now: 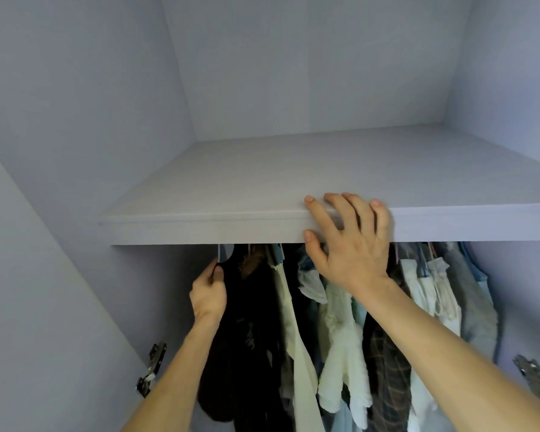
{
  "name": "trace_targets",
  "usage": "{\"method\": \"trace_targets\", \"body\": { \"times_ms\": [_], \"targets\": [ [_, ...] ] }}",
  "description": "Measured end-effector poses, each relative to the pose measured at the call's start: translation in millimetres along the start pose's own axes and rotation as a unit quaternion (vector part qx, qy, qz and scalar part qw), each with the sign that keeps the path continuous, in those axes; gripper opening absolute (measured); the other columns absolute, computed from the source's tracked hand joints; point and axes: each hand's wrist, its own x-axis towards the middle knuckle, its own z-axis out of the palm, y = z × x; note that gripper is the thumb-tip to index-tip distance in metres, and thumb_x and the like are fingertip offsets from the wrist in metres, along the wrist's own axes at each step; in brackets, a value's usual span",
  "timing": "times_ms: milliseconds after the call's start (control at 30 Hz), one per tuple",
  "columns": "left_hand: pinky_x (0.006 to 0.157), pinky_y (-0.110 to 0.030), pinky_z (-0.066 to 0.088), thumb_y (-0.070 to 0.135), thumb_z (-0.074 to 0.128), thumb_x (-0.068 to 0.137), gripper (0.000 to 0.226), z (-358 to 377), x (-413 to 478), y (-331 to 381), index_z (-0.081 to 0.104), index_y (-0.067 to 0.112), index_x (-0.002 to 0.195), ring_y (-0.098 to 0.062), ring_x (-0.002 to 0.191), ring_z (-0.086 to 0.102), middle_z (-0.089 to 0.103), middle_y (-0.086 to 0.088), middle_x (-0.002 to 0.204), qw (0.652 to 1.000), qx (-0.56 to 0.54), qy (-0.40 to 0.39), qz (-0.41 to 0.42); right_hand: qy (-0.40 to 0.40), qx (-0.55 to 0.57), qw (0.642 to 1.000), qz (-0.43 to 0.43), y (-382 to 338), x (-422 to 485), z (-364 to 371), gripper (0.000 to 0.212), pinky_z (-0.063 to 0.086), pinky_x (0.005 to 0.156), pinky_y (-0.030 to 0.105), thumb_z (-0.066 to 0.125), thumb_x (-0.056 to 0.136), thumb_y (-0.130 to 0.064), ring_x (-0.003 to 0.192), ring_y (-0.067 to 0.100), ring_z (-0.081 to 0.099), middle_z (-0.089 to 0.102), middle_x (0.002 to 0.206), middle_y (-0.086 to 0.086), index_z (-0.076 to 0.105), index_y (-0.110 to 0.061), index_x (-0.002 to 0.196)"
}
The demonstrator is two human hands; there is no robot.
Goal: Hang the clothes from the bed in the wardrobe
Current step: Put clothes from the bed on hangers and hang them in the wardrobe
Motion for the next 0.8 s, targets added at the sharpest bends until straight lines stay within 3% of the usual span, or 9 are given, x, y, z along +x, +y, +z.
{"method": "trace_targets", "body": {
  "times_ms": [167,333,500,567,667,800],
  "targets": [
    [0.109,-0.021,0.031,0.023,0.048,0.103,0.039,-17.7,-1.2,7.8,0.056,0.022,0.141,-0.022,0.133,0.049,0.058,-0.001,0.14,1.0,-0.009,0.005,0.012,-0.053,0.029,0.998,0.01,-5.1,3.1,-17.3,0.047,0.026,0.114,0.049,0.05,0.097,-0.042,0.126,0.031,0.051,0.058,0.134,0.007,0.056,-0.024,0.14],
    [0.117,-0.036,0.035,0.027,0.046,0.103,0.04,-32.4,2.7,18.2,0.054,0.023,0.143,-0.024,0.133,0.049,0.057,-0.002,0.141,0.999,-0.041,0.014,0.012,-0.126,0.031,0.991,0.028,-10.8,6.7,-33.2,0.048,0.022,0.118,0.051,0.046,0.1,-0.041,0.136,0.031,0.042,0.051,0.142,0.008,0.05,-0.024,0.145],
    [0.115,-0.037,0.036,0.025,0.045,0.105,0.038,-48.5,-34.0,-1.6,0.055,0.026,0.141,-0.021,0.132,0.05,0.059,0.0,0.139,0.999,-0.045,-0.021,0.015,-0.227,0.041,0.97,0.071,-20.8,-6.7,-55.7,0.068,0.01,0.122,0.056,0.045,0.099,-0.038,0.154,0.028,0.003,0.009,0.167,0.01,0.018,-0.025,0.159],
    [0.114,-0.036,0.036,0.024,0.046,0.105,0.037,-60.4,-51.0,-9.7,0.056,0.025,0.14,-0.021,0.132,0.05,0.059,0.001,0.138,0.999,-0.041,-0.031,0.005,-0.264,0.072,0.959,0.07,-28.4,-33.7,-67.9,0.073,0.012,0.122,0.057,0.049,0.096,-0.037,0.154,0.027,-0.003,-0.002,0.167,0.009,0.014,-0.024,0.16],
    [0.109,-0.028,0.037,0.023,0.047,0.105,0.035,-91.1,-79.4,-19.1,0.06,0.027,0.137,-0.015,0.129,0.053,0.062,0.006,0.134,0.998,-0.03,-0.049,0.001,-0.351,0.189,0.911,0.108,-50.8,-88.7,-82.4,0.075,0.021,0.122,0.048,0.055,0.095,-0.037,0.154,0.021,0.007,-0.003,0.167,-0.001,0.017,-0.025,0.159],
    [0.107,-0.018,0.037,0.019,0.05,0.104,0.031,-150.7,-137.4,-34.8,0.064,0.03,0.129,0.014,0.111,0.054,0.061,0.021,0.127,0.997,-0.028,-0.073,-0.008,-0.451,0.347,0.806,0.163,-96.3,-124.4,-81.3,0.073,0.023,0.122,0.036,0.049,0.098,-0.05,0.151,0.007,0.008,-0.001,0.161,-0.022,0.015,-0.029,0.159]
  ]
}}
